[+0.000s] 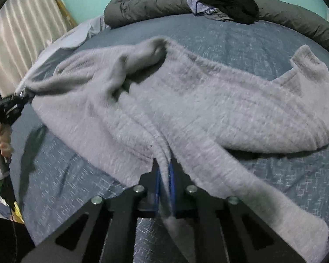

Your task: Fold clothes

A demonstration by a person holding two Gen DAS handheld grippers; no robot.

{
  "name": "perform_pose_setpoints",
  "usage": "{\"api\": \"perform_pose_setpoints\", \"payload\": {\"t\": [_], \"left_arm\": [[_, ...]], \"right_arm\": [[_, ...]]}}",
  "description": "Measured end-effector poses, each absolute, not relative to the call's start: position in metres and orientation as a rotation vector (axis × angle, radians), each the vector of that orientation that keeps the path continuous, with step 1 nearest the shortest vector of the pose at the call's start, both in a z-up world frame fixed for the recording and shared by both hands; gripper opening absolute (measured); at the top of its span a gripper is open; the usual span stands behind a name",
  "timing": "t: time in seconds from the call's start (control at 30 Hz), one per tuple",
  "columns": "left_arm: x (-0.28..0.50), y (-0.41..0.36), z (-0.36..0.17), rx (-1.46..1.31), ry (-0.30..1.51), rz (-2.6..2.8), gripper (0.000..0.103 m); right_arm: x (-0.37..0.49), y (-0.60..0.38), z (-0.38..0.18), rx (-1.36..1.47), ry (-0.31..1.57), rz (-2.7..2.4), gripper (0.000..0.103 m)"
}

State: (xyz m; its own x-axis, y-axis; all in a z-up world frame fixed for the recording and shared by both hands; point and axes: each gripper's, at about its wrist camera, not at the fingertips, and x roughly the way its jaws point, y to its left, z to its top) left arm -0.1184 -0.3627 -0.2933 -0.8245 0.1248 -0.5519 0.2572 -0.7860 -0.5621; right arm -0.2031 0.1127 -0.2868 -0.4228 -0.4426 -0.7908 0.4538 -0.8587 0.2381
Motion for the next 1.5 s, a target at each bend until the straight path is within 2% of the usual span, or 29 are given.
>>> {"api": "perform_pose_setpoints", "payload": {"t": [0.27, 0.37, 0.5, 0.67, 0.77, 0.8, 0.83, 1.03, 1.07, 1.1, 1.13, 1.2, 1.3, 1.5], "left_arm": [[-0.095, -0.375, -0.245, 0.776, 0.987, -2.791, 0.004], [-0.102, -0.375, -0.244, 0.832, 0.975, -2.773, 0.004], [-0.127, -0.368, -0.273, 0.966, 0.986, -2.717, 0.004], [-0.142, -0.364, -0.3, 1.046, 0.975, -2.693, 0.008], [-0.144, -0.36, -0.306, 1.066, 0.946, -2.694, 0.021], [-0.142, -0.36, -0.307, 1.071, 0.939, -2.693, 0.027], [-0.139, -0.36, -0.308, 1.076, 0.935, -2.69, 0.031], [-0.114, -0.362, -0.314, 1.096, 0.942, -2.667, 0.04], [-0.111, -0.361, -0.314, 1.096, 0.94, -2.67, 0.04], [-0.108, -0.362, -0.313, 1.091, 0.934, -2.671, 0.041], [-0.104, -0.362, -0.313, 1.084, 0.928, -2.67, 0.041], [-0.097, -0.364, -0.312, 1.065, 0.922, -2.67, 0.041], [-0.088, -0.37, -0.31, 1.028, 0.932, -2.663, 0.047], [-0.071, -0.373, -0.32, 1.073, 1.016, -2.622, 0.051]], "right_arm": [[-0.212, 0.147, -0.195, 1.144, -0.152, -2.22, 0.006], [-0.235, 0.144, -0.2, 1.227, -0.116, -2.184, 0.006], [-0.262, 0.127, -0.243, 1.345, 0.055, -2.238, 0.006], [-0.282, 0.119, -0.272, 1.364, 0.143, -2.334, 0.006], [-0.287, 0.119, -0.275, 1.356, 0.131, -2.378, 0.008], [-0.288, 0.121, -0.274, 1.35, 0.112, -2.39, 0.01], [-0.288, 0.122, -0.272, 1.345, 0.093, -2.401, 0.016], [-0.242, 0.133, -0.241, 1.164, -0.028, -2.442, 0.033], [-0.23, 0.136, -0.239, 1.127, -0.061, -2.431, 0.038], [-0.221, 0.139, -0.236, 1.094, -0.088, -2.422, 0.051], [-0.211, 0.141, -0.233, 1.062, -0.108, -2.421, 0.055], [-0.194, 0.143, -0.228, 1.02, -0.129, -2.431, 0.055], [-0.173, 0.144, -0.231, 1.0, -0.194, -2.413, 0.055], [-0.159, 0.113, -0.28, 1.24, -0.247, -2.203, 0.055]]}}
